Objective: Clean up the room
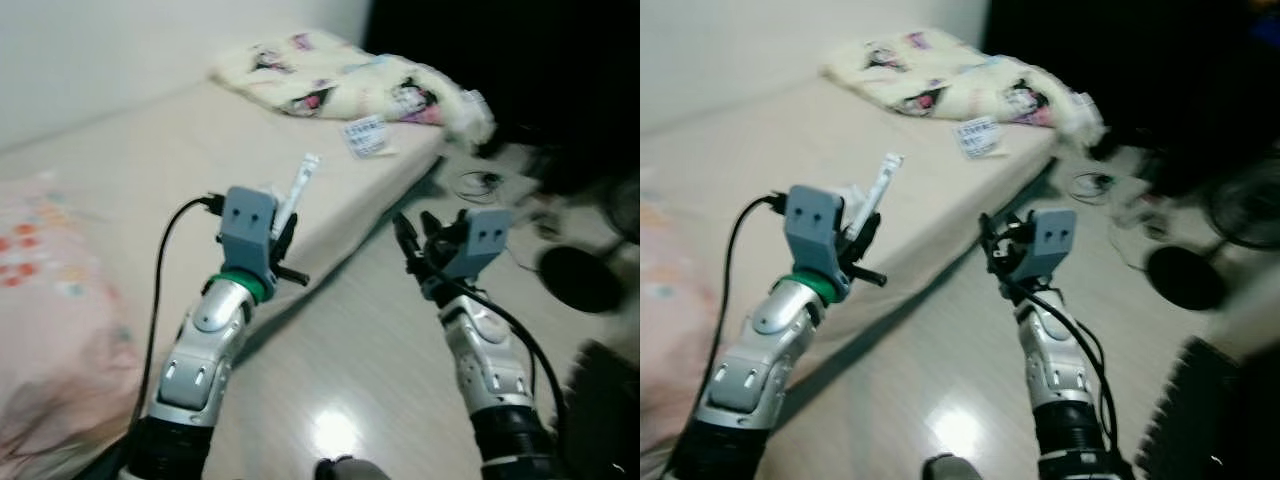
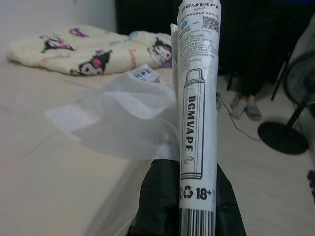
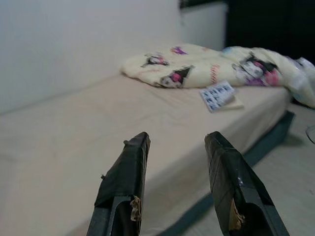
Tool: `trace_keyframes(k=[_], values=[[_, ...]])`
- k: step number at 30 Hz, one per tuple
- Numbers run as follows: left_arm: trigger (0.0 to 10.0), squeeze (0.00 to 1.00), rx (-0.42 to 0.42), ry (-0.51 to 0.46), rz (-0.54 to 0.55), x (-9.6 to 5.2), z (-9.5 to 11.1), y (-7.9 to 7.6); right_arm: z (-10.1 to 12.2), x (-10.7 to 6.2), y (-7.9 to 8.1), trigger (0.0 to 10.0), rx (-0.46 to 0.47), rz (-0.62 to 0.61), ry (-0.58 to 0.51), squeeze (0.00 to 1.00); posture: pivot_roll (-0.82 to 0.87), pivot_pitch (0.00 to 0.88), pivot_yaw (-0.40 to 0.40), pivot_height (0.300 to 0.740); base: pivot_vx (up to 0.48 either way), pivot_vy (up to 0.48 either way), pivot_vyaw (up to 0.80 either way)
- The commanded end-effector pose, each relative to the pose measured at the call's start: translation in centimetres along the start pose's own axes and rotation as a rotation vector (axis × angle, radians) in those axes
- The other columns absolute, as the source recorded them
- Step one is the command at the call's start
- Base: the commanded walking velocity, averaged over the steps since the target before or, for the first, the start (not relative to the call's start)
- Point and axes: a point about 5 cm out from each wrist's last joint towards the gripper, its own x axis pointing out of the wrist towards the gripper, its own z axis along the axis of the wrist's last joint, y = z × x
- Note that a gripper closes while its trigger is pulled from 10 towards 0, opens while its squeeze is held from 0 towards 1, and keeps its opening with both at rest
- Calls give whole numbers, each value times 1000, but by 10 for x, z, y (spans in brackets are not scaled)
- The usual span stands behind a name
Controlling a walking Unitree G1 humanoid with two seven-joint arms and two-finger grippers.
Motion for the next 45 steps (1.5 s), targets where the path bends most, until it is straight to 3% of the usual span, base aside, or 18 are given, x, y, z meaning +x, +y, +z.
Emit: trace_keyframes(k=[1, 9, 12, 14, 19, 29, 45], values=[[10000, 0, -7, 18, 5, 0, -3, 0, -4, -2, -2, 10000, 2, -11, 18, 0, -53, 8, 12, 735, 0, 0, -788], [10000, 0, -5, 45, 83, 3, -9, 15, -4, -2, -2, 10000, -1, -10, 16, 0, -50, 8, 12, 735, 0, 0, -788], [10000, 0, 67, 108, 99, -3, -32, 25, -12, -5, -2, 10000, -38, -5, 46, 0, -47, 6, 16, 735, 0, 0, -788], [10000, 0, 119, 188, 89, -11, -59, 29, -32, -14, -6, 10000, -65, -14, 116, 0, -42, 4, 25, 735, 0, 0, -788], [10000, 0, 131, 240, 93, -21, -77, 29, -55, -29, -4, 10000, -82, -9, 202, 0, -42, 3, 27, 735, 0, 0, -788], [10000, 0, 53, 197, 107, -15, -66, 22, -49, -24, -5, 10000, -83, -3, 183, 0, -42, 1, 22, 735, 0, 0, -788], [10000, 0, 71, 172, 118, -12, -67, 23, -46, -19, -8, 10000, -87, -11, 150, 0, -45, 0, 21, 735, 0, 0, -788]])
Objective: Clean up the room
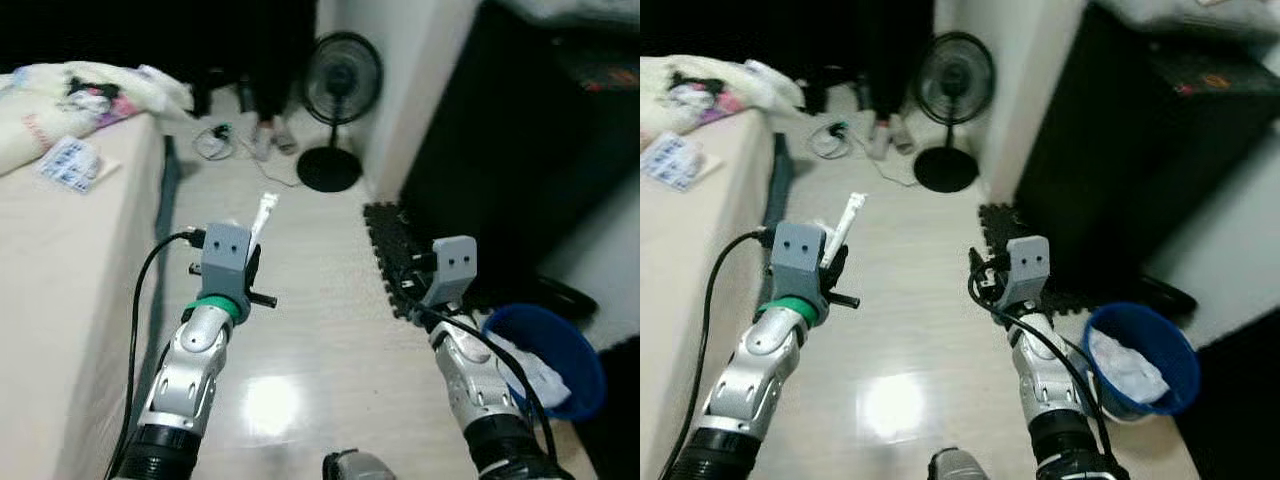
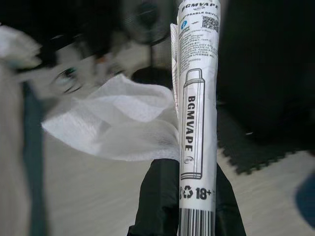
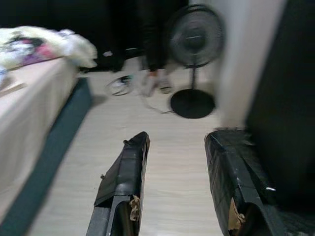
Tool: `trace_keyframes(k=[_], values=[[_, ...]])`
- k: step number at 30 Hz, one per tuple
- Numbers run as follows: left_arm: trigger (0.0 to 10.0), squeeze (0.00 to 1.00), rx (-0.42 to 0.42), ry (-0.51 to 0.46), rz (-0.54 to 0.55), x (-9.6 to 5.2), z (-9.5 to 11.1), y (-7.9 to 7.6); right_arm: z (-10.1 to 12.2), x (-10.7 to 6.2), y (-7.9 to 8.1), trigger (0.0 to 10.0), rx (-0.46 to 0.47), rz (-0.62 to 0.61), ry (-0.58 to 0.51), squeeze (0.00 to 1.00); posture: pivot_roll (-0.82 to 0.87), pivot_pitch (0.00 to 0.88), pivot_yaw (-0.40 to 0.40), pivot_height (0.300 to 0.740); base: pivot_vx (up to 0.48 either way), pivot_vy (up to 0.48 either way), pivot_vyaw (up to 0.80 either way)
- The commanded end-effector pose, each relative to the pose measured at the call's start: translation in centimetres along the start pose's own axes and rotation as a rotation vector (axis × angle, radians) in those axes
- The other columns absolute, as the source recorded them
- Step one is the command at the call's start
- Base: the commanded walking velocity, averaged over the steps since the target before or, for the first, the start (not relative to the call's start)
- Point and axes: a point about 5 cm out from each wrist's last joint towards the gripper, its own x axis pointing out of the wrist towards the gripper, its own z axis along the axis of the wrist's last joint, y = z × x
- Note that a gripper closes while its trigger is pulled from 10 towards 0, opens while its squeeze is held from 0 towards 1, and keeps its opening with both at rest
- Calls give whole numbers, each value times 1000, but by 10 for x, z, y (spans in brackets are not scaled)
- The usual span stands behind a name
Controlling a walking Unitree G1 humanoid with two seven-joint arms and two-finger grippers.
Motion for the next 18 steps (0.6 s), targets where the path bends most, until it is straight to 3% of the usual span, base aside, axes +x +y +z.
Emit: trace_keyframes(k=[1, 18], values=[[10000, 0, 6, 24, 2, -1, -7, 1, -1, -1, -1, 10000, 4, -6, 0, 0, -45, 0, 21, 735, 0, 0, -788], [10000, 0, -5, 12, 7, 2, -4, 0, 1, 2, -4, 10000, 4, -9, -7, 0, -46, 0, 17, 735, 0, 0, -789]])
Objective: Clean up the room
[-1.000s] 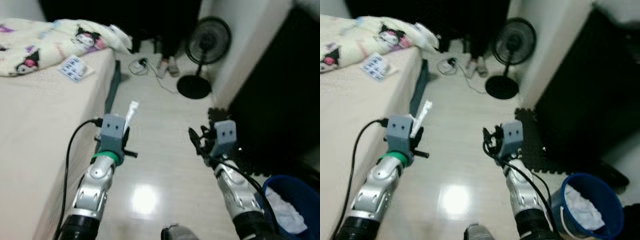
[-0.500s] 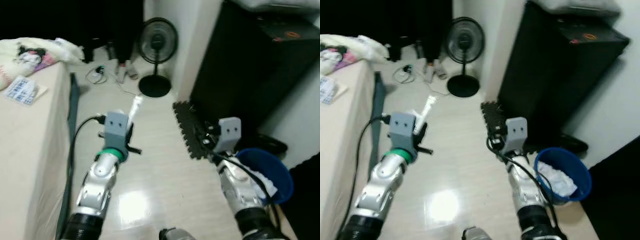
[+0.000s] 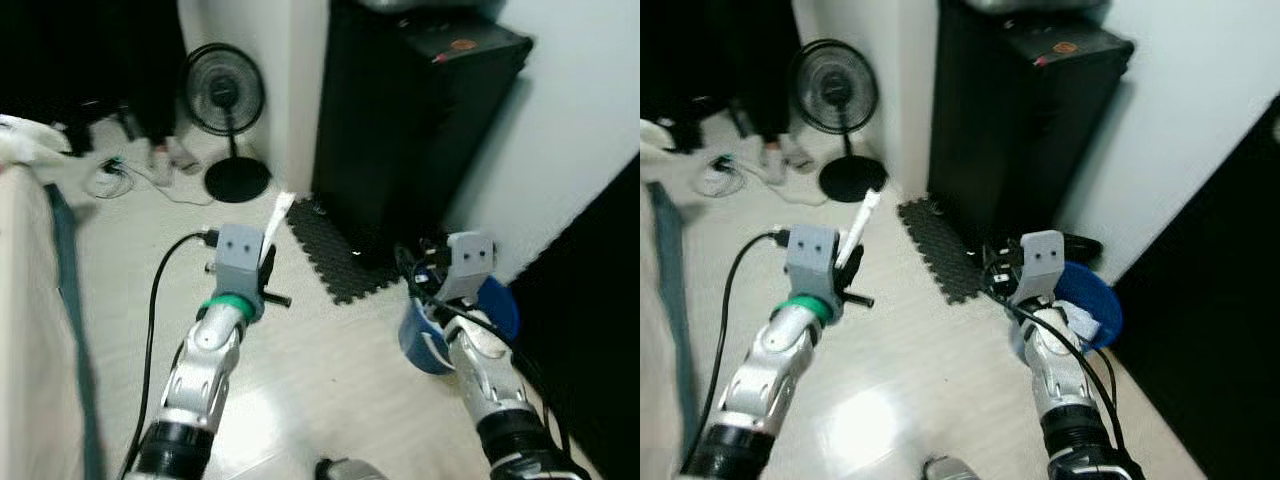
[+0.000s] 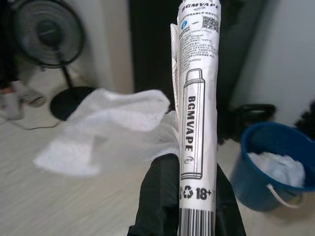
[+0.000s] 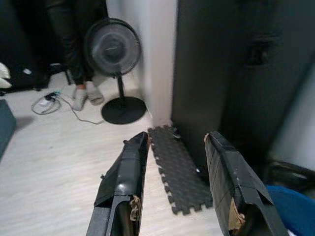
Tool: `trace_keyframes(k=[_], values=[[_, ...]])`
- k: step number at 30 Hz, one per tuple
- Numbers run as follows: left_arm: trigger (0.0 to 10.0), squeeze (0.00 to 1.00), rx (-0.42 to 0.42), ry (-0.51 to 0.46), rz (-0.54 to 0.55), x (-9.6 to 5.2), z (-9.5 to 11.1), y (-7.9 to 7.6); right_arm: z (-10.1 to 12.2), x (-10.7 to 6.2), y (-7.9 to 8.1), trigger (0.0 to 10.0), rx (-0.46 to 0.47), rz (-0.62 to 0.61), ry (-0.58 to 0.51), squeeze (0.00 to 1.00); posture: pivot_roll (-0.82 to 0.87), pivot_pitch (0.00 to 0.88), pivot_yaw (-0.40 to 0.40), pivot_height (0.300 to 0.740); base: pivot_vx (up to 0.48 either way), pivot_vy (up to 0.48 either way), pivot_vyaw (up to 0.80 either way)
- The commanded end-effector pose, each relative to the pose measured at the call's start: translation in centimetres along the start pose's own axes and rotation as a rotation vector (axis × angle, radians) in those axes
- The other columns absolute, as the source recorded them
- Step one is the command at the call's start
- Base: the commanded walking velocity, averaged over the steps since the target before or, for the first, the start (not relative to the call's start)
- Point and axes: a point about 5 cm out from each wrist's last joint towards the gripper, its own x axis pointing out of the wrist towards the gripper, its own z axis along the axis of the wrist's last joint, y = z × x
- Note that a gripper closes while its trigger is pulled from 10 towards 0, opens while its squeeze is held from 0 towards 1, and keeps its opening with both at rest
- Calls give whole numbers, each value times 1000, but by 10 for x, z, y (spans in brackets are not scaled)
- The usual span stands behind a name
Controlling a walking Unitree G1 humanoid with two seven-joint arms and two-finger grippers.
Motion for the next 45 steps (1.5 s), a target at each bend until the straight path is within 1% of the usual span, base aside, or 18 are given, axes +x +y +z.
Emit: trace_keyframes(k=[1, 37, 45], values=[[10000, 0, 2, 18, 4, -1, -5, 1, -8, -4, -2, 10000, 14, -10, 25, 0, -46, 0, 17, 735, 0, 0, -788], [10000, 0, -9, 9, 10, -1, -4, -1, -12, -5, -3, 10000, 22, -19, 40, 0, -47, 0, 17, 735, 0, 0, -789], [10000, 0, 6, -2, 8, 0, -3, 1, -12, -6, -4, 10000, 16, -36, 41, 0, -46, 0, 21, 735, 423, 0, -694]])
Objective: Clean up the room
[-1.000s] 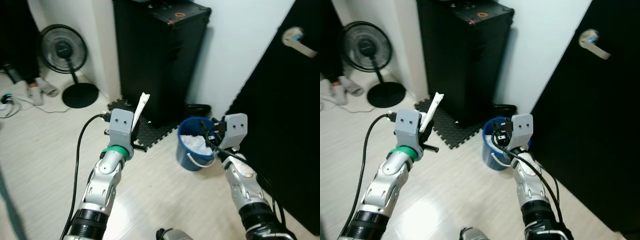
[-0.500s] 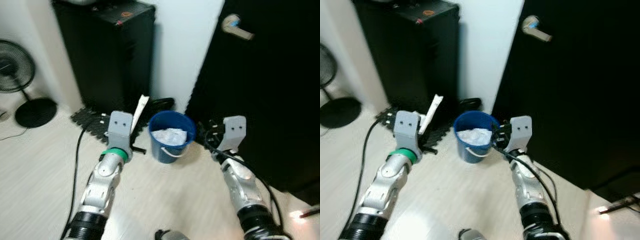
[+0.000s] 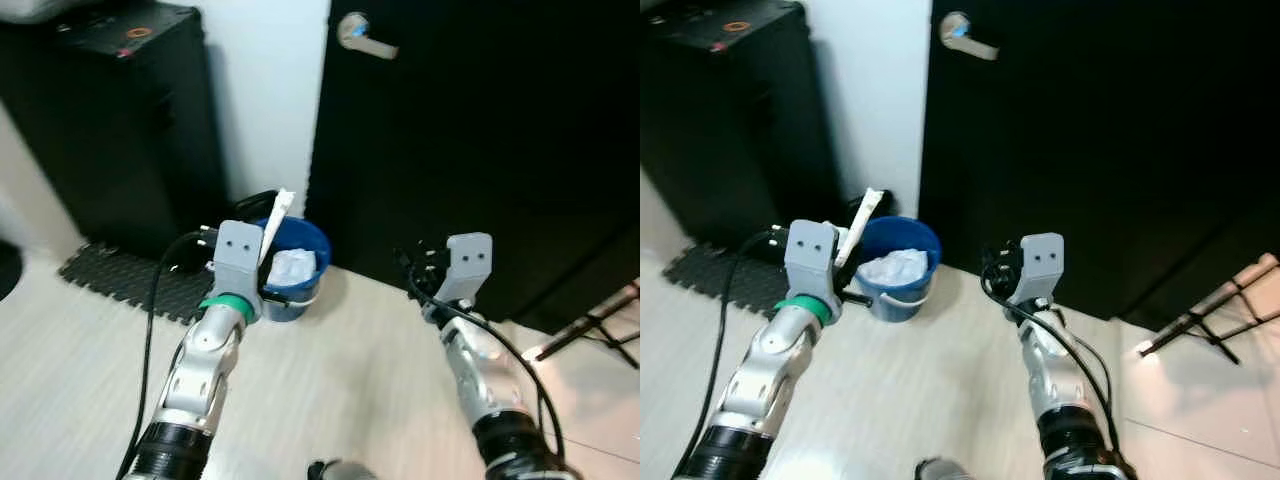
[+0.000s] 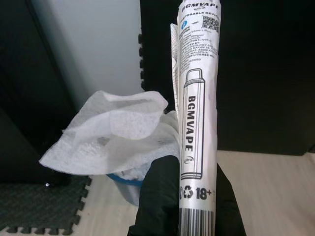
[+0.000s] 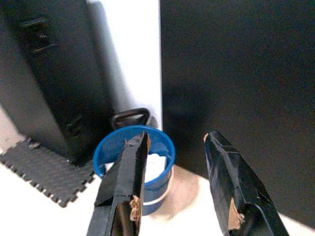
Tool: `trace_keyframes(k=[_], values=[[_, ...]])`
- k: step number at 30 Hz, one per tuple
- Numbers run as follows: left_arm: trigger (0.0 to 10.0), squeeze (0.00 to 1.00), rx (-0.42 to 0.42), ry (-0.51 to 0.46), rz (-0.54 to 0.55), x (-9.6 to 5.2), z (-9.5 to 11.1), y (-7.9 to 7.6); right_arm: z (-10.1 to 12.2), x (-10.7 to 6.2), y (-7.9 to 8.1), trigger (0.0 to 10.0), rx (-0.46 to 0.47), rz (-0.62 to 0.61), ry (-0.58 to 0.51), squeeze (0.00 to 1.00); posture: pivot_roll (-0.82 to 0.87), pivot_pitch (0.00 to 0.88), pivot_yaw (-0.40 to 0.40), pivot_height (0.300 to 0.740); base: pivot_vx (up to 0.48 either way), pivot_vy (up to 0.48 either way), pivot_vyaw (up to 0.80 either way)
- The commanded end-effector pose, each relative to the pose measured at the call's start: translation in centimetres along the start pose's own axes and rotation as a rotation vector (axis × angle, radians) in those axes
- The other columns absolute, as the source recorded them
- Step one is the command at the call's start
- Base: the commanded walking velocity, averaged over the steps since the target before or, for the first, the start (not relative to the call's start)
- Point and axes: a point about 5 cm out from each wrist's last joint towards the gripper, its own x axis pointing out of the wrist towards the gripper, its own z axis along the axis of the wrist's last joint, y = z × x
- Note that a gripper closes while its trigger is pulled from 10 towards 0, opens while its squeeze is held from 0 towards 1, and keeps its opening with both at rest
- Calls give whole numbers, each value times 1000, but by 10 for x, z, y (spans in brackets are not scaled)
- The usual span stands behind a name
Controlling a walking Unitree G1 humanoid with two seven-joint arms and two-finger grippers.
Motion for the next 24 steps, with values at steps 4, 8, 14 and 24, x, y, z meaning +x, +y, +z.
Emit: trace_keyframes(k=[4, 8, 14, 24], values=[[10000, 0, 5, 2, -6, 0, -1, -2, -1, -1, -7, 10000, -10, -36, 9, 0, -46, 0, 21, 735, 450, 0, 0], [10000, 0, 5, 3, -8, 0, -1, -2, -1, 0, -7, 10000, -23, -43, 15, 0, -46, 0, 21, 735, 450, 0, 0], [10000, 0, 7, 4, -8, 0, -1, -2, -1, 0, -8, 10000, -24, -47, 16, 0, -45, 0, 22, 735, 450, 0, 0], [10000, 0, 9, 7, -12, 1, -2, -2, -5, 0, -10, 10000, -29, -69, 44, 0, -46, 0, 25, 735, 445, 0, -366]])
